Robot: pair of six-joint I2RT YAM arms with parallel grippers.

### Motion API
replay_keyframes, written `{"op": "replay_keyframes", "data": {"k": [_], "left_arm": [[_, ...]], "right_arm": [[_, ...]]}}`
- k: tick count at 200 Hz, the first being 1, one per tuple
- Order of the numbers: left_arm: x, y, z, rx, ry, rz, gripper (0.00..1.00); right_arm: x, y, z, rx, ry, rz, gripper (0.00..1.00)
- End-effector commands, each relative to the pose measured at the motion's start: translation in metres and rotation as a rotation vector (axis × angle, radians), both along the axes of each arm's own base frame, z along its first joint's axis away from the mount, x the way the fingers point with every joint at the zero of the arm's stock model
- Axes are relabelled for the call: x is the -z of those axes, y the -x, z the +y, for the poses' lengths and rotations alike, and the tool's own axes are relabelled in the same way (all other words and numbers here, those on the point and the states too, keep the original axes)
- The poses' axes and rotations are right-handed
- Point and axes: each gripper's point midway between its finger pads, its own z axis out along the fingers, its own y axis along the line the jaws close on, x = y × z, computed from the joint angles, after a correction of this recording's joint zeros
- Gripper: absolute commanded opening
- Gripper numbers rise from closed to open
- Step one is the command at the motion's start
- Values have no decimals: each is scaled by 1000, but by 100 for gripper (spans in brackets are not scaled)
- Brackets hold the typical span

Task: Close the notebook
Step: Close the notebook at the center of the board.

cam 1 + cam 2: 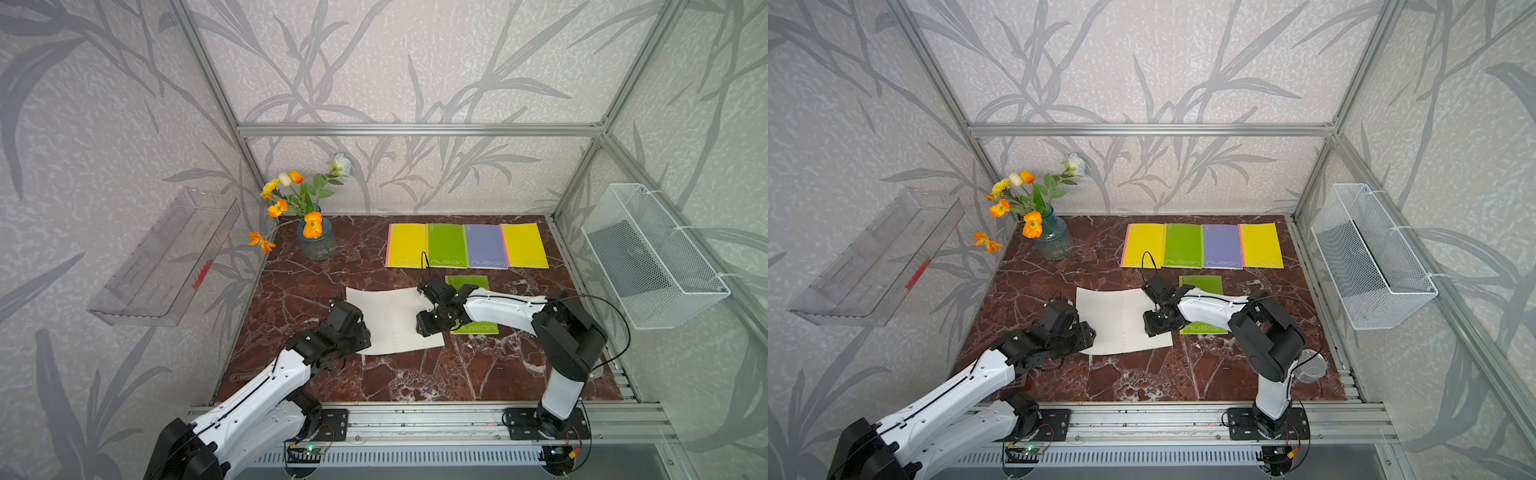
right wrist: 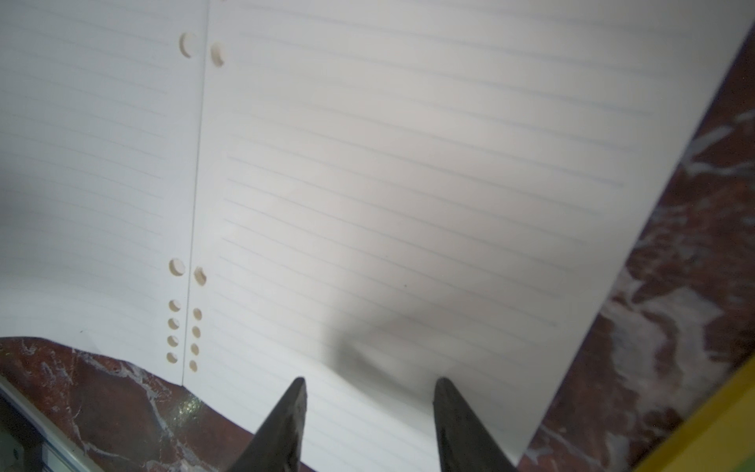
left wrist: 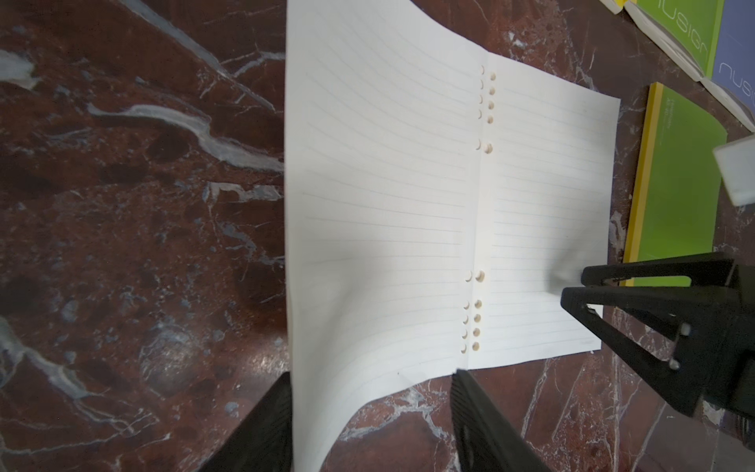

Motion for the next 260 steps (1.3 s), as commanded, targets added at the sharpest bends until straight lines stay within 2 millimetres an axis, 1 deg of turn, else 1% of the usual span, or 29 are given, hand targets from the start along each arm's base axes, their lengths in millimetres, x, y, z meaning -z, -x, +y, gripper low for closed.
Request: {"op": "replay_keyframes", "data": {"k": [1, 50, 77, 133, 191, 222, 238, 260], "left_arm": [[-15, -6, -5, 32, 6, -25, 59], [-35, -15, -14, 58, 23, -58, 59], [-44, -21, -23, 80, 46, -73, 59], [-51, -30, -44, 127, 95, -78, 57], [-67, -42, -64, 164, 133, -113, 57], [-73, -45, -81, 209, 165, -126, 57], [-73, -46, -89, 229, 171, -126, 57], [-74, -48, -97, 252, 179, -133, 57]], "right_arm": [[20, 13, -4, -13, 39, 53, 51], [20, 13, -3, -13, 35, 54, 50], [22, 13, -3, -13, 36, 57, 50], [15, 10, -1, -19, 33, 42, 50], [18, 8, 4, -22, 24, 50, 51], [19, 6, 6, -21, 18, 56, 51], [15, 3, 8, -17, -1, 56, 50], [6, -5, 2, 4, -12, 40, 50]]}}
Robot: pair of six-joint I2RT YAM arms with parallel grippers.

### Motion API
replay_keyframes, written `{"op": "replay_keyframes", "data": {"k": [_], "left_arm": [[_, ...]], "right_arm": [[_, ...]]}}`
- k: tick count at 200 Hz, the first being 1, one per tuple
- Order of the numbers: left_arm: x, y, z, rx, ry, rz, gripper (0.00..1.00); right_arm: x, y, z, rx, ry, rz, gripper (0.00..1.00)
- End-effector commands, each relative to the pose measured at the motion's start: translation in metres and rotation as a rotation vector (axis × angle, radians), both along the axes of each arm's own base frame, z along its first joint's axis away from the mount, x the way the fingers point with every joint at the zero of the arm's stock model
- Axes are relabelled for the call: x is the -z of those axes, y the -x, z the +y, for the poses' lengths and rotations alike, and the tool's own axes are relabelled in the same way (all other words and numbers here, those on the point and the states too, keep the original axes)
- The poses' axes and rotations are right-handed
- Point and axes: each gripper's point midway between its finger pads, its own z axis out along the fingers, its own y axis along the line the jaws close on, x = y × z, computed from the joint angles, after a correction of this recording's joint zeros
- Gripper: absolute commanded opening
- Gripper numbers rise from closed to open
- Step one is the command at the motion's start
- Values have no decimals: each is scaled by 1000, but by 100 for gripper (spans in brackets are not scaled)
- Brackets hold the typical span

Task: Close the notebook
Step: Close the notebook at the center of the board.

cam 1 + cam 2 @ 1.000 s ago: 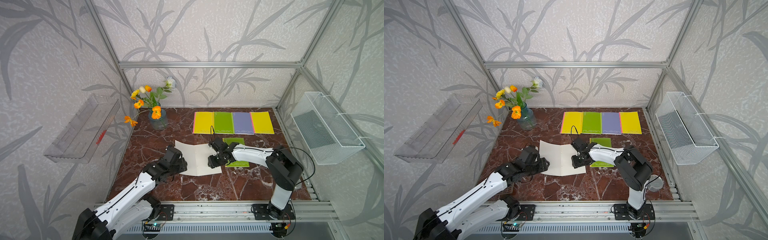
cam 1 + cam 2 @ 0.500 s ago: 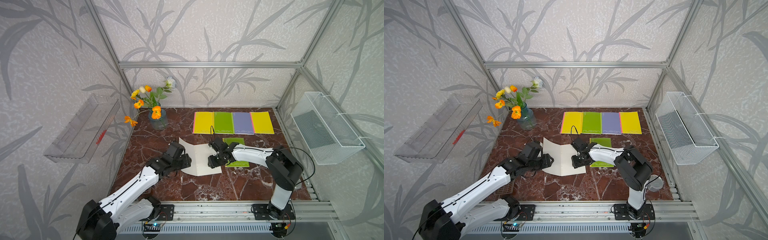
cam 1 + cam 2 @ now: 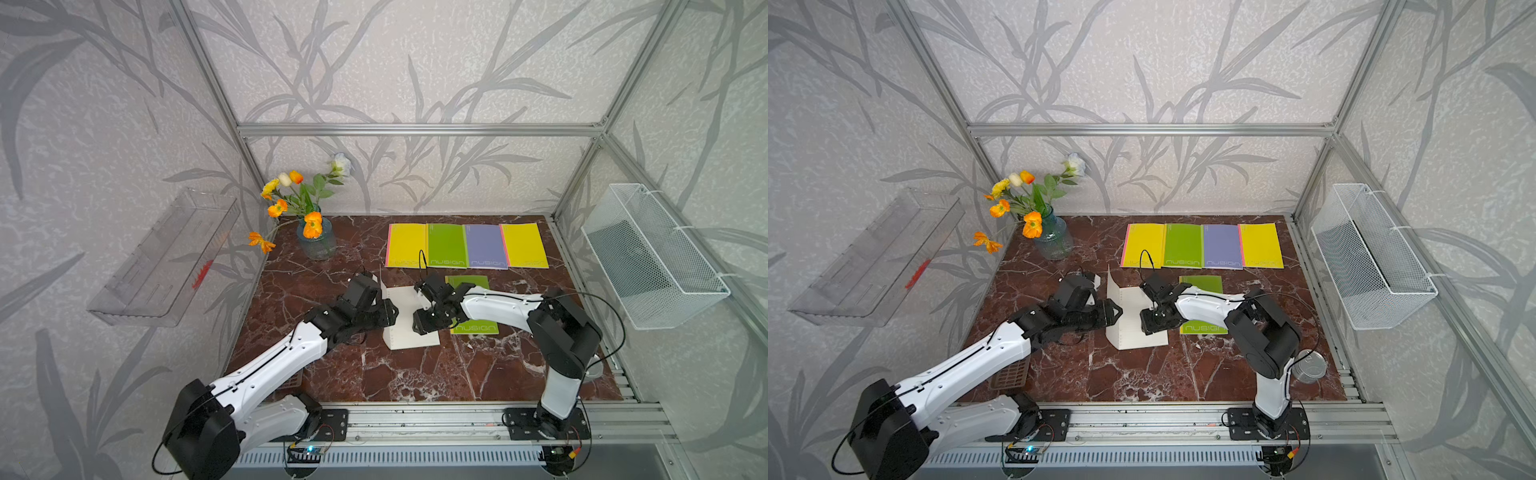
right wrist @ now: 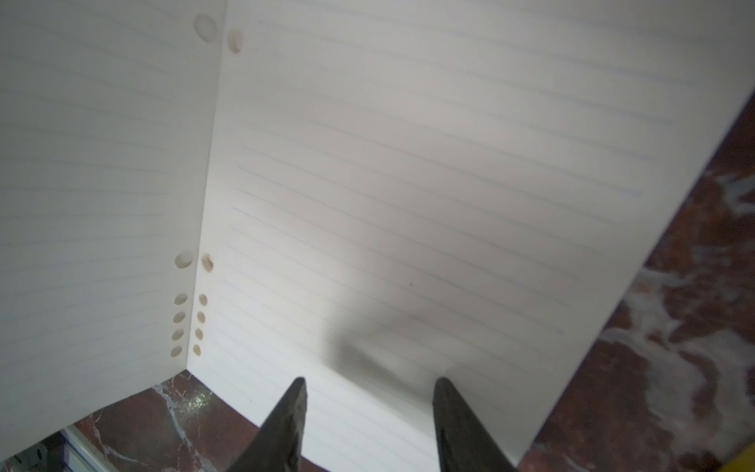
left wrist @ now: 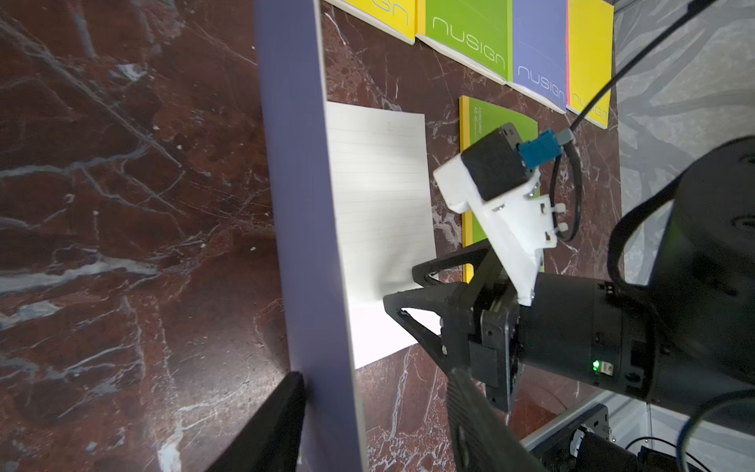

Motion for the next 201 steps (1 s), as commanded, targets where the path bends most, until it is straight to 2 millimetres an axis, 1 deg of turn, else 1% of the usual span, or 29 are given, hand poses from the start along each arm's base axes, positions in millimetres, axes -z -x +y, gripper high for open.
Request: {"op": "replay_keyframes", "data": {"k": [1, 37, 64, 78, 80, 85, 124, 144, 174, 191, 201], "left_arm": [[-17, -8, -15, 46, 34, -52, 57], [-20, -11, -25, 75, 62, -72, 57], [-22, -12, -36, 106, 100, -77, 57], [-23, -12, -42, 124, 115, -78, 57], [-23, -12, -42, 125, 116, -78, 57], [-24, -13, -43, 130, 122, -80, 57], [-28, -14, -59, 179, 180, -88, 58], [-25, -16, -61, 176, 181, -85, 58], [-21, -21, -69, 189, 199, -77, 58], [-17, -22, -70, 189, 185, -71, 57], [-14, -23, -66, 176, 161, -68, 57]], "right_arm": [[7, 0, -9, 11, 17, 30, 50], [-16, -15, -26, 54, -21, -10, 51], [-29, -16, -38, 65, -16, -36, 51], [-27, -17, -46, 79, -1, -33, 51], [-34, -18, -47, 81, -12, -48, 51], [-37, -18, -49, 86, -16, -55, 51], [-38, -19, -68, 123, -12, -63, 52], [-39, -18, -75, 133, -10, -66, 52], [-41, -13, -86, 146, 8, -81, 53], [-43, -11, -92, 157, 20, -93, 53], [-44, -10, -93, 159, 19, -97, 54]]}}
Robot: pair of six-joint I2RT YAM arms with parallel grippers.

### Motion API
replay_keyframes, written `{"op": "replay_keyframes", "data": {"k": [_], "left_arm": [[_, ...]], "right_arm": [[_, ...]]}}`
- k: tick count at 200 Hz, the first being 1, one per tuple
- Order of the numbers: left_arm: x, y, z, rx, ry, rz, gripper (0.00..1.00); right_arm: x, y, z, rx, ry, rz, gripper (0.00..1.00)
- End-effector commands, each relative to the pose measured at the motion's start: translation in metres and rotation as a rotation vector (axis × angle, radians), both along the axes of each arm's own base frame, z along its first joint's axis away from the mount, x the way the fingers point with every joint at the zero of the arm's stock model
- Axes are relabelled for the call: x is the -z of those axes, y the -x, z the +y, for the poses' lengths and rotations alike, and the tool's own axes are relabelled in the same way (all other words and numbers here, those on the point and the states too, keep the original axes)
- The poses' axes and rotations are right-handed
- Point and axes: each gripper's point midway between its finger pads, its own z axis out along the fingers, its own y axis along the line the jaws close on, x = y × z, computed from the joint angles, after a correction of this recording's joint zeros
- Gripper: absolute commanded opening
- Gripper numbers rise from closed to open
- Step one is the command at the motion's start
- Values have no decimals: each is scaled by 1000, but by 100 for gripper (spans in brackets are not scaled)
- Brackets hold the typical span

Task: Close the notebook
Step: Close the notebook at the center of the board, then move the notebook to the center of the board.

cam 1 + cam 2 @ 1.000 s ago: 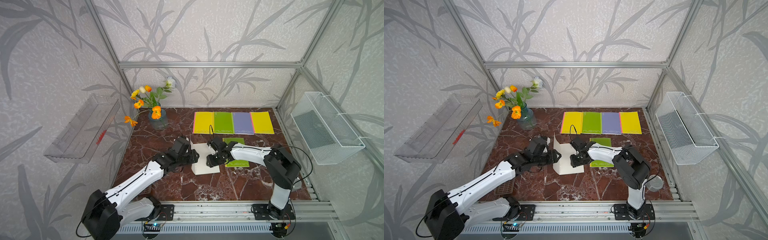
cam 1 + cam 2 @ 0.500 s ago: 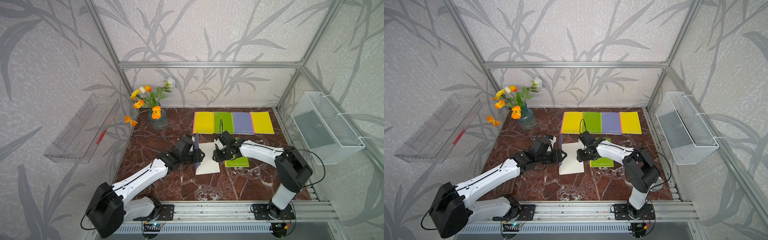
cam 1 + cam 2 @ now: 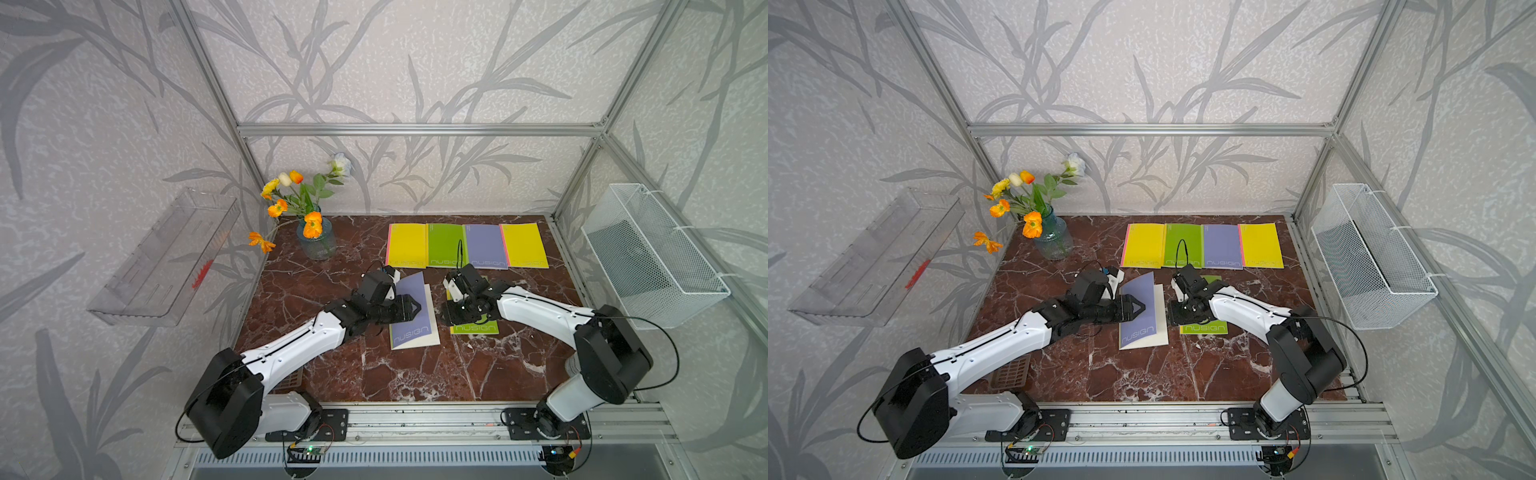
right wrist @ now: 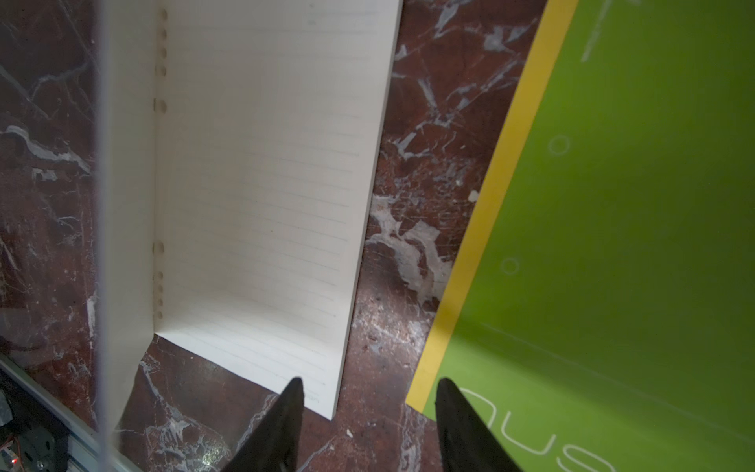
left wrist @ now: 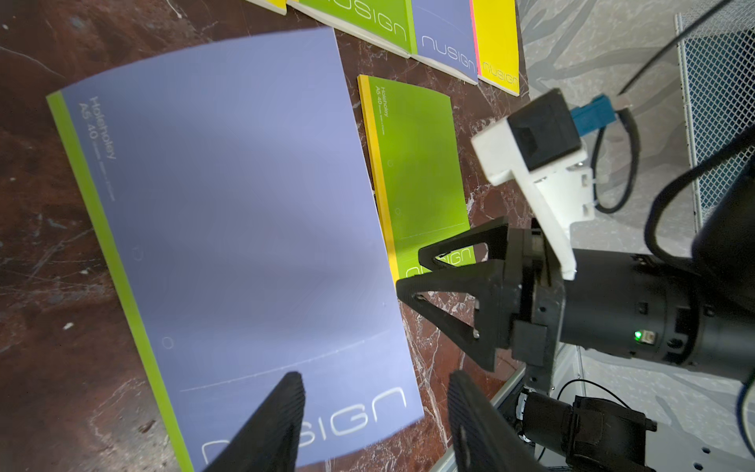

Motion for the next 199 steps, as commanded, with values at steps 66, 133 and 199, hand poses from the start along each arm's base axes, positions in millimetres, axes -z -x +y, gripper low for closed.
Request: {"op": "replay_keyframes", "data": {"k": [66, 133, 199], "left_arm": [[28, 4, 30, -87, -133, 3, 57], [65, 18, 52, -124, -239, 89, 55], [84, 20, 55, -122, -288, 137, 52]], "right_arm": [[-8, 4, 8, -40, -61, -7, 54], [8, 9, 38, -115, -80, 36, 44], [27, 11, 55, -160, -22, 62, 42]]}}
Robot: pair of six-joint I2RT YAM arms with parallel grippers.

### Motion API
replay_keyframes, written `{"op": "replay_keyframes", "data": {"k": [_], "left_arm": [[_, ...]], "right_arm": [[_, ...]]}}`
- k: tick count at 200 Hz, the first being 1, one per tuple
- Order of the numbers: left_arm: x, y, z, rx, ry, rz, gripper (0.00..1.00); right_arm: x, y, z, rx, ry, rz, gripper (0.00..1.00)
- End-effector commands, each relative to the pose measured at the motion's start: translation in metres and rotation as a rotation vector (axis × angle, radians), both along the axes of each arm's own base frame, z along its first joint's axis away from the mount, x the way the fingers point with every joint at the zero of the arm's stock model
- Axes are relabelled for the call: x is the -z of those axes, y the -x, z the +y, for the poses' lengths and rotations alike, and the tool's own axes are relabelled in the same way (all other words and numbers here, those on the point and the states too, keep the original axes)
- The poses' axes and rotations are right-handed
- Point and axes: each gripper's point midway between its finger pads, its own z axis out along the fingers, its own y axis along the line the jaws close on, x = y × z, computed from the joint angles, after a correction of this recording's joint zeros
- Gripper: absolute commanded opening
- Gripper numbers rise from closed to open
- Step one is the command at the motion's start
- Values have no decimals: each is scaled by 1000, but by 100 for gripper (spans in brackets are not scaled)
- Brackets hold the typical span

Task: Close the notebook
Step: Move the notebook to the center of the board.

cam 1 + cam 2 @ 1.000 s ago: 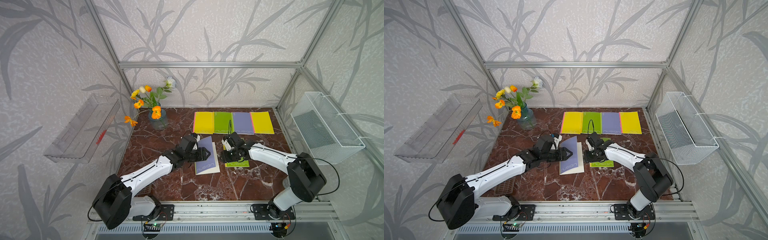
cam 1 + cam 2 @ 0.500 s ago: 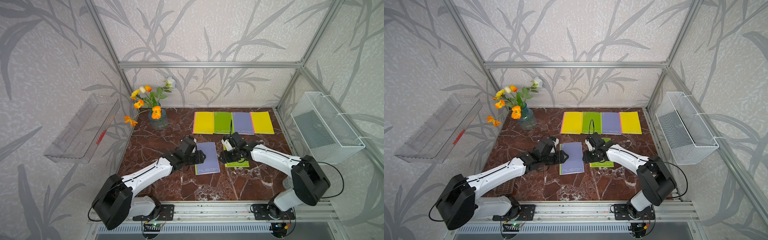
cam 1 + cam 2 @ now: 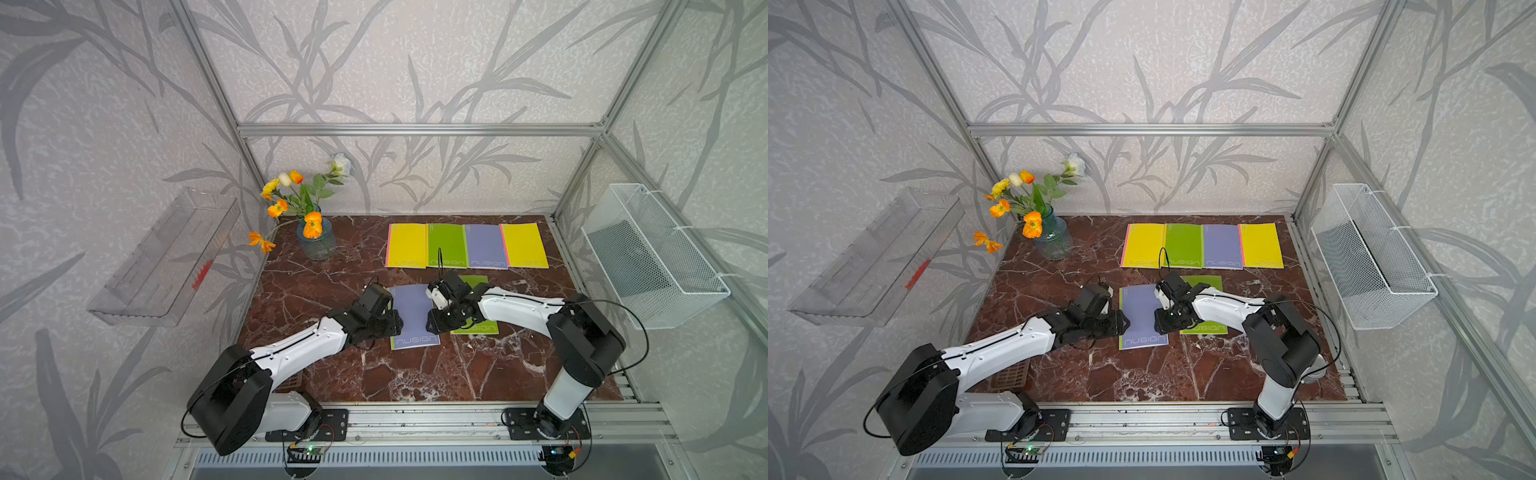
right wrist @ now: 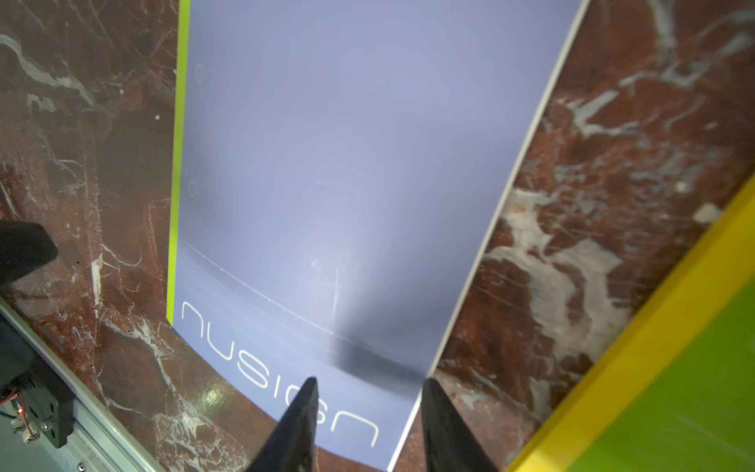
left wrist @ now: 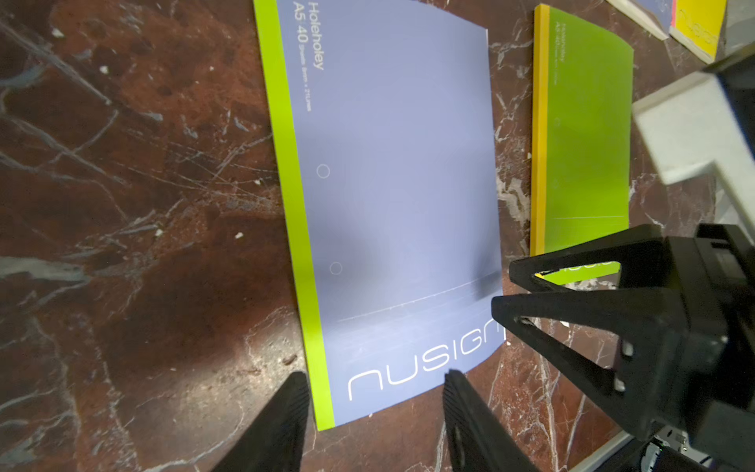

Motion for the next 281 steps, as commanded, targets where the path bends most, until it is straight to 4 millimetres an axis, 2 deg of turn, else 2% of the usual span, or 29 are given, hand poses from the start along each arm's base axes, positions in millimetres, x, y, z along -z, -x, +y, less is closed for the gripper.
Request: {"op": "replay_keyframes", "data": {"k": [1, 60, 114, 205, 281], "left_arm": [[14, 4, 4, 0, -37, 37, 52], [29, 5, 3, 9, -59, 75, 49], [41, 5, -9, 30, -23, 114, 48], [44, -7, -16, 47, -10, 105, 47], [44, -25, -17, 77, -28, 101, 47]], "right_arm": [[-2, -3, 8, -23, 9, -17, 42], [5, -1, 17, -47, 34, -9, 40], [25, 0, 8, -17, 115, 28, 37], [25, -4, 7, -2, 134, 28, 38], [30, -19, 0, 35, 135, 34, 38]]}}
